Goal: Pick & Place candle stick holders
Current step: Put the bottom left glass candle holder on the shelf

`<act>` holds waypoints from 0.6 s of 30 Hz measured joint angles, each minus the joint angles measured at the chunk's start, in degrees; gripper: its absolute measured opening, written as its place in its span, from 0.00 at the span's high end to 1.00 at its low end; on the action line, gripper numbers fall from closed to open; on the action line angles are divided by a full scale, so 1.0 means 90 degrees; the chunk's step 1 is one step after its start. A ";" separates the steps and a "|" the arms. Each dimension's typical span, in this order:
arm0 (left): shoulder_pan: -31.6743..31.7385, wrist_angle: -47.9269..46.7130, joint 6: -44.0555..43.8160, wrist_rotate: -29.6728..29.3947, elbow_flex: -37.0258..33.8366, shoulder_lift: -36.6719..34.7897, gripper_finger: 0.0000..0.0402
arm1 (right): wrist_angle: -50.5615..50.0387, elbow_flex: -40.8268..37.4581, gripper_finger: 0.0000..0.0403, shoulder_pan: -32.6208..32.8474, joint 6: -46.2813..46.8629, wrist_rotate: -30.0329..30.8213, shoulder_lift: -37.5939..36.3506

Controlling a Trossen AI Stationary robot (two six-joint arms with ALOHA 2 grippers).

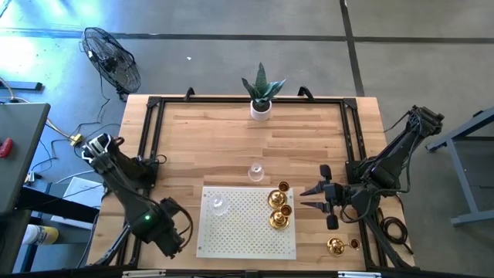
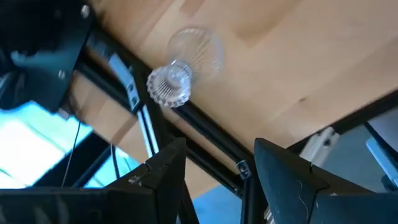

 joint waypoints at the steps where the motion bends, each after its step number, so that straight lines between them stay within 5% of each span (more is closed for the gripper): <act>1: 0.0000 0.0023 -0.0007 0.0010 -0.0053 0.0006 0.54 | -0.0002 0.0000 0.74 0.0000 -0.0036 -0.0002 0.0000; 18: 0.0002 0.0041 -0.0521 0.0287 -0.0914 0.0008 0.54 | -0.0007 0.0000 0.74 0.0000 -0.0046 -0.0073 0.0000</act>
